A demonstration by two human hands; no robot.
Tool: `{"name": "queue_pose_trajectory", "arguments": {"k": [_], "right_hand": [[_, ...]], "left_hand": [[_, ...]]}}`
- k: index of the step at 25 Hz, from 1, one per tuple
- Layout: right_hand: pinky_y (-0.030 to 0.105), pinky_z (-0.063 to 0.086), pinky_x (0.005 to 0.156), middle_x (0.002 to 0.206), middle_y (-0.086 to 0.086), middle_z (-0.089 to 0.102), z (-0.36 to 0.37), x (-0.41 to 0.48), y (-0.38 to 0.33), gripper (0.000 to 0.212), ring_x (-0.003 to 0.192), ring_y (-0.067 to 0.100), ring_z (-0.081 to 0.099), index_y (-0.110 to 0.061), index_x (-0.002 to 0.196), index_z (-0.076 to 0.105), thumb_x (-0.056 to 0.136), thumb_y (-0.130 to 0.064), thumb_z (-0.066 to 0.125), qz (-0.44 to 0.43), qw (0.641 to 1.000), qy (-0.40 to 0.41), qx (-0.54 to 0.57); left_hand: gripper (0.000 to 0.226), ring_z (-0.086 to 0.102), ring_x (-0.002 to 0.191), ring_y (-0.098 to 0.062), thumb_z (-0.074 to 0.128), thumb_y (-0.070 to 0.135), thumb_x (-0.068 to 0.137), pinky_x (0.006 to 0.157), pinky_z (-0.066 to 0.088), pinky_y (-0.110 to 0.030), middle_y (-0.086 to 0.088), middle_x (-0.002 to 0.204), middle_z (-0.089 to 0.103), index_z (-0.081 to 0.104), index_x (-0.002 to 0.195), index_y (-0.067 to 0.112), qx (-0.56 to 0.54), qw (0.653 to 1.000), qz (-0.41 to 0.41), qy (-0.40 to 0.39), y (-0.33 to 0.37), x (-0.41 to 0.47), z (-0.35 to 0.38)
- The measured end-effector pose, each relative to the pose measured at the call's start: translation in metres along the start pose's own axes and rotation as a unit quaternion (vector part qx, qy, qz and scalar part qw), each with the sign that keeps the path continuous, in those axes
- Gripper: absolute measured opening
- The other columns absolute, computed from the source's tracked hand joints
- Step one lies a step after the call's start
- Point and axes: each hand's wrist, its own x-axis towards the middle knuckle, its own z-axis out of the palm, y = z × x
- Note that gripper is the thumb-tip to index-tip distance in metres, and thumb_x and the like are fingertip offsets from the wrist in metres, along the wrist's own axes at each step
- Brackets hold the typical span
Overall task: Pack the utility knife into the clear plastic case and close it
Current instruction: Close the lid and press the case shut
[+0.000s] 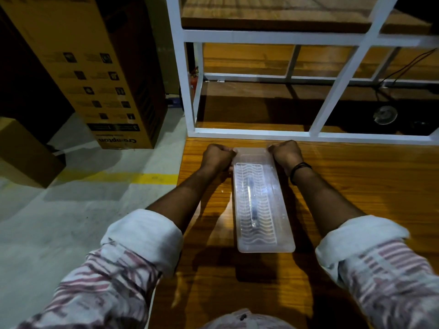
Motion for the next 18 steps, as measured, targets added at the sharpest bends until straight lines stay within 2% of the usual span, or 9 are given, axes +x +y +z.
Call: {"name": "queue_pose_trajectory", "arguments": {"k": [3,6,8,11,14,15,18], "right_hand": [[0.045,0.057,0.085,0.106,0.015,0.074,0.000,0.003,-0.001,0.039,0.097,0.034,0.069,0.000,0.105,0.072,0.085,-0.034,0.070,0.015,1.000,-0.027,-0.002],[0.047,0.054,0.091,0.114,0.017,0.071,0.000,0.003,-0.001,0.034,0.104,0.034,0.066,0.003,0.110,0.070,0.092,-0.025,0.066,0.027,0.998,-0.056,0.030],[0.050,0.053,0.093,0.115,0.019,0.070,0.000,0.004,-0.001,0.030,0.106,0.036,0.066,0.004,0.108,0.070,0.093,-0.022,0.064,0.030,0.996,-0.071,0.046],[0.052,0.056,0.093,0.111,0.018,0.073,0.001,0.002,0.000,0.031,0.101,0.036,0.068,0.003,0.103,0.071,0.090,-0.026,0.067,0.030,0.996,-0.070,0.047],[0.051,0.058,0.089,0.102,0.017,0.074,0.001,0.006,0.007,0.039,0.093,0.034,0.070,0.000,0.099,0.072,0.085,-0.035,0.071,0.031,0.998,-0.055,0.025],[0.049,0.058,0.087,0.100,0.015,0.074,0.001,0.007,0.008,0.039,0.091,0.033,0.070,0.000,0.098,0.072,0.085,-0.036,0.071,0.029,0.998,-0.050,0.023],[0.042,0.053,0.076,0.086,0.012,0.071,-0.002,0.002,0.006,0.031,0.079,0.027,0.063,-0.004,0.081,0.071,0.088,-0.034,0.069,-0.001,0.999,-0.042,0.011]], "left_hand": [[0.021,0.073,0.079,-0.027,0.064,0.024,0.100,0.059,0.064,-0.038,-0.018,0.102,0.072,0.069,0.104,0.004,0.005,1.000,-0.014,-0.005,0.001,0.002,0.001],[0.017,0.072,0.075,-0.027,0.066,0.023,0.099,0.050,0.058,-0.033,-0.020,0.101,0.073,0.069,0.098,0.006,-0.003,1.000,-0.026,-0.003,0.003,0.003,0.003],[0.013,0.072,0.077,-0.029,0.065,0.020,0.098,0.052,0.058,-0.033,-0.020,0.100,0.073,0.068,0.096,0.007,-0.017,0.999,-0.046,-0.007,0.005,0.004,0.002],[0.010,0.071,0.083,-0.030,0.064,0.018,0.096,0.057,0.059,-0.037,-0.017,0.103,0.071,0.065,0.099,0.008,-0.075,0.993,-0.092,-0.020,0.003,0.005,0.003],[0.025,0.068,0.081,-0.030,0.066,0.023,0.090,0.074,0.062,-0.044,-0.014,0.099,0.067,0.066,0.107,0.004,-0.116,0.987,-0.109,-0.026,0.001,0.011,0.007],[0.027,0.068,0.077,-0.030,0.067,0.024,0.089,0.071,0.062,-0.042,-0.014,0.096,0.066,0.066,0.108,0.004,-0.122,0.986,-0.113,-0.020,0.002,0.012,0.009],[0.032,0.067,0.067,-0.027,0.065,0.026,0.093,0.047,0.053,-0.030,-0.014,0.093,0.068,0.065,0.114,0.003,-0.103,0.989,-0.106,0.003,0.005,0.009,0.014]]}}
